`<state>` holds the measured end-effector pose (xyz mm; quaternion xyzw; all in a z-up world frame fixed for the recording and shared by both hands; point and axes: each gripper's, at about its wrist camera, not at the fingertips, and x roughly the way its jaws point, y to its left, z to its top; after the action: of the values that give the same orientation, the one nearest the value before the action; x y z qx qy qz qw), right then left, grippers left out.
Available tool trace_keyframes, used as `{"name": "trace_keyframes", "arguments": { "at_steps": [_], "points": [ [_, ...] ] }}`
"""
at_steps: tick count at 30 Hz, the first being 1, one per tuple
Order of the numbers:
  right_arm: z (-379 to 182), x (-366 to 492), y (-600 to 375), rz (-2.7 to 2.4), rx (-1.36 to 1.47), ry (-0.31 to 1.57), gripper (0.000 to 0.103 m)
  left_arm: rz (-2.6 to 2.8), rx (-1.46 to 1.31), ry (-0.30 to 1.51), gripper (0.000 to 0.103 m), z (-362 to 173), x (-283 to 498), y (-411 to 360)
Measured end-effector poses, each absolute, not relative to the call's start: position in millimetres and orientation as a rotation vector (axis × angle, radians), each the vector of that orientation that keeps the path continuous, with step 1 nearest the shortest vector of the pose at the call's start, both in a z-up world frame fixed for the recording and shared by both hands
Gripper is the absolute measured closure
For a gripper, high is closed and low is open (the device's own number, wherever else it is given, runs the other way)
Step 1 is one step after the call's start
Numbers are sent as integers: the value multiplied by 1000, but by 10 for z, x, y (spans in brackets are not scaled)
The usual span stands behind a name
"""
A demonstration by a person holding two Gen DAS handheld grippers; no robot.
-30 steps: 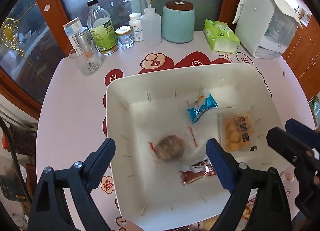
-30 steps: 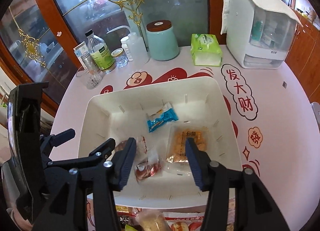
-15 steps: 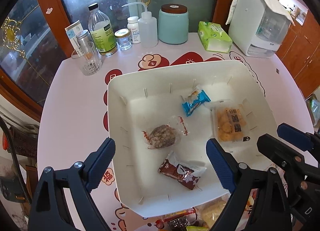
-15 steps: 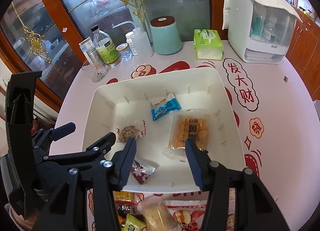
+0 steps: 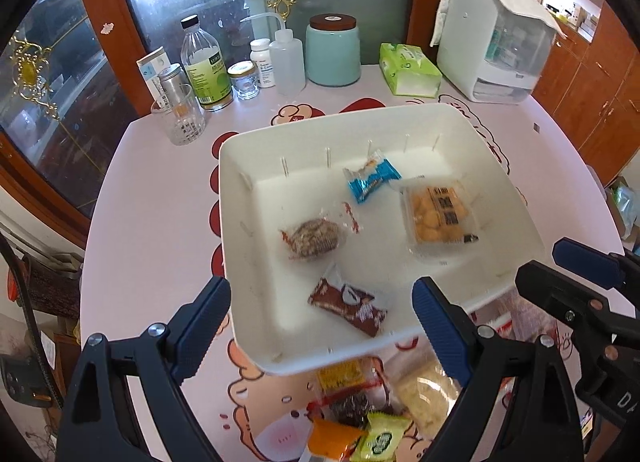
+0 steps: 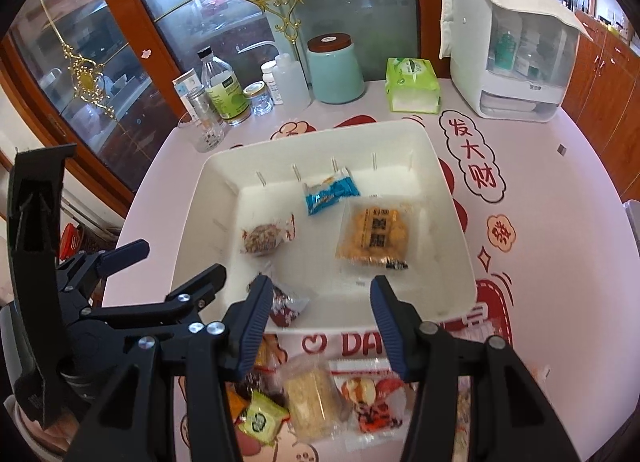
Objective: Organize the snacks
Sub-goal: 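Grasp the orange-white bar with the left tool while the right tool grasps the green packet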
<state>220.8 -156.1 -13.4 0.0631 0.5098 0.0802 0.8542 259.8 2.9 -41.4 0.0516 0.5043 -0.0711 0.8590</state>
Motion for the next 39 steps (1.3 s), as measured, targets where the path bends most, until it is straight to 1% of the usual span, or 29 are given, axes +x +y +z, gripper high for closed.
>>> {"name": "trace_keyframes", "arguments": {
  "at_steps": [8, 13, 19, 23, 30, 36, 37, 39],
  "points": [
    [-131, 1693, -1605, 204, 112, 1073, 51, -159, 112, 1042, 11, -426, 2044, 150],
    [-223, 1331, -1551, 245, 102, 1090, 51, -162, 111, 1054, 11, -545, 1672, 240],
    [-480, 998, -1443, 258, 104, 1126, 51, -154, 122, 1101, 11, -881, 1298, 289],
    [-680, 902, -1429, 248, 164, 1158, 51, -130, 139, 1157, 11, -1200, 1160, 313],
    [-1034, 849, -1387, 232, 257, 1208, 51, -92, 89, 1242, 11, -1651, 1102, 431],
    [-1283, 843, -1243, 245, 257, 1253, 51, -80, 49, 1263, 12, -1846, 1074, 484],
    [-1315, 844, -1218, 250, 258, 1258, 51, -81, 44, 1262, 12, -1859, 1065, 496],
    [-1356, 850, -1187, 254, 261, 1263, 51, -81, 32, 1259, 20, -1880, 1033, 525]
  ]
}}
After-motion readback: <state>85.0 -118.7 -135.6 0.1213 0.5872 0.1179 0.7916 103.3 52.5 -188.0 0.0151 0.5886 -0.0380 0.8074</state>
